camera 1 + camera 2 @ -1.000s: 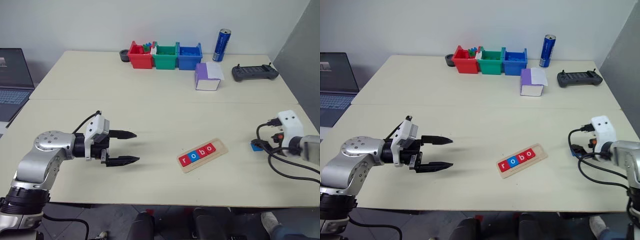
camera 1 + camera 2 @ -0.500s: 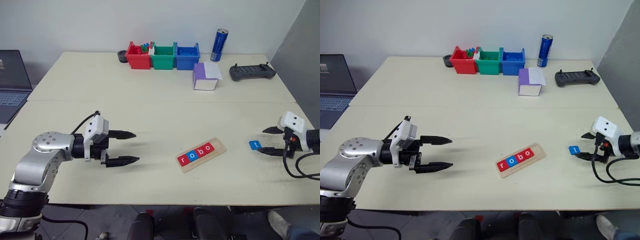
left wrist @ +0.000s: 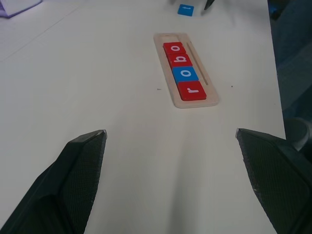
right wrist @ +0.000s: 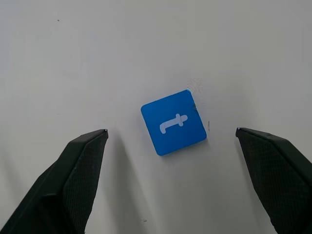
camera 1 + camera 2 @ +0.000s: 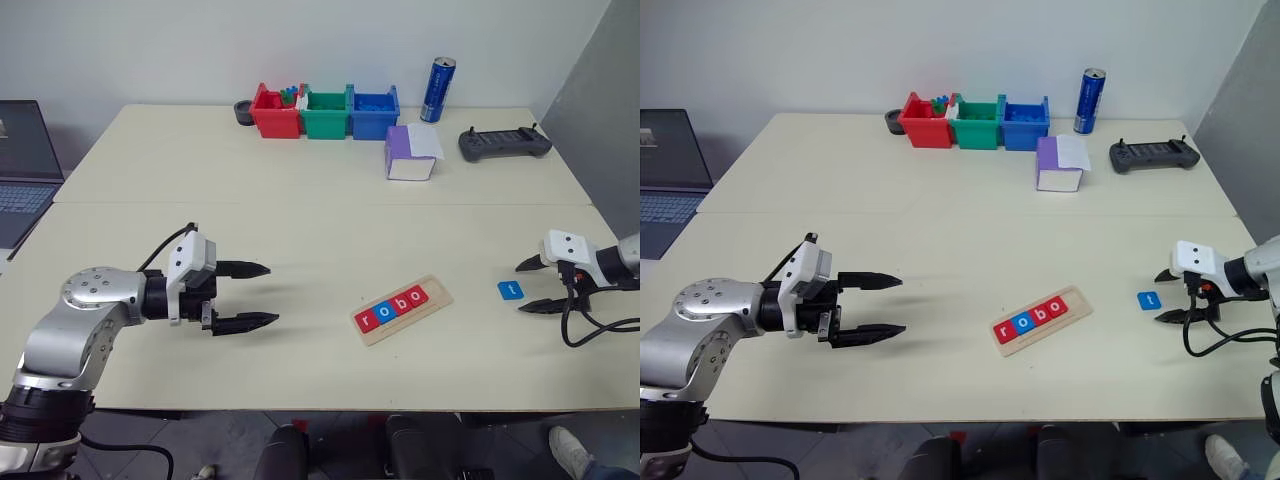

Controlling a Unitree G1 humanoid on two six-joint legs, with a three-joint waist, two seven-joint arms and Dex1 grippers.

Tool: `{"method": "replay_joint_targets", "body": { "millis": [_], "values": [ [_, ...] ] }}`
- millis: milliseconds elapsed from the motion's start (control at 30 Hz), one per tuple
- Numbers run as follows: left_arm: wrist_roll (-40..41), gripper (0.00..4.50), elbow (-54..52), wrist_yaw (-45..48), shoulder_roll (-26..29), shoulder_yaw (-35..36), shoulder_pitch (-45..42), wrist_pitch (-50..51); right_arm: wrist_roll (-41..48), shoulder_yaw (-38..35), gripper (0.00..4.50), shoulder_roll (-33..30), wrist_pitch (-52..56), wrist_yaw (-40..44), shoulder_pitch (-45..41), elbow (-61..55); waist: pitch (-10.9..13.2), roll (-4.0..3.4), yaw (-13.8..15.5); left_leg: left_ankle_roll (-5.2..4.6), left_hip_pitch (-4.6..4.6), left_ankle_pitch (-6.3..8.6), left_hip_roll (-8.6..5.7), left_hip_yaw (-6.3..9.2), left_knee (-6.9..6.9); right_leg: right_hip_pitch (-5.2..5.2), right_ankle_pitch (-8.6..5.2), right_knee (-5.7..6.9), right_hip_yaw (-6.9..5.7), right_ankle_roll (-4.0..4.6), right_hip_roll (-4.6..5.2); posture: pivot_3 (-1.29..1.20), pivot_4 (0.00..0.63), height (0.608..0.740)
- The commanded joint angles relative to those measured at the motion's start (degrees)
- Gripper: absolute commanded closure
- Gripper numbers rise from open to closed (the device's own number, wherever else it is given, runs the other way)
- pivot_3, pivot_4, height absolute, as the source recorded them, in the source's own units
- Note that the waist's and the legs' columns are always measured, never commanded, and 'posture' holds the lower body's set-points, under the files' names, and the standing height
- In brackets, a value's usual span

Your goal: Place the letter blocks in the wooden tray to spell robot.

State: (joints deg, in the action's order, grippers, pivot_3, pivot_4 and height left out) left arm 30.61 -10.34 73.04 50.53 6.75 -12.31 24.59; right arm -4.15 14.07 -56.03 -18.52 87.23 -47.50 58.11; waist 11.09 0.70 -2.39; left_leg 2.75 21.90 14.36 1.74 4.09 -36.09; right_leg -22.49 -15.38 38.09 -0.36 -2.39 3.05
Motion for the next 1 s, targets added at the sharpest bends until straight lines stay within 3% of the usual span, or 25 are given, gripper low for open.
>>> {"method": "replay_joint_targets", "body": {
  "millis": [33,1000],
  "values": [
    [1.42,0.0,-2.55,-0.58,1.2,2.52,0.78,0.42,-1.96,0.07,0.03,0.49,-3.26,1.3,-2.23,3.42,0.0,0.0,0.01,0.0,0.0,0.0,0.0,0.0,0.0,0.0,0.0,0.0,0.0,0.0,0.0,0.0,0.15,0.74],
    [2.37,0.0,-5.14,-2.08,1.77,4.72,4.21,0.9,-6.19,0.85,0.03,2.65,-12.54,0.3,-4.27,9.93,0.0,-0.01,0.03,0.0,-0.12,0.0,0.0,0.0,-0.01,0.12,0.01,0.03,0.0,0.01,0.01,0.0,0.15,0.74]
  ]
}}
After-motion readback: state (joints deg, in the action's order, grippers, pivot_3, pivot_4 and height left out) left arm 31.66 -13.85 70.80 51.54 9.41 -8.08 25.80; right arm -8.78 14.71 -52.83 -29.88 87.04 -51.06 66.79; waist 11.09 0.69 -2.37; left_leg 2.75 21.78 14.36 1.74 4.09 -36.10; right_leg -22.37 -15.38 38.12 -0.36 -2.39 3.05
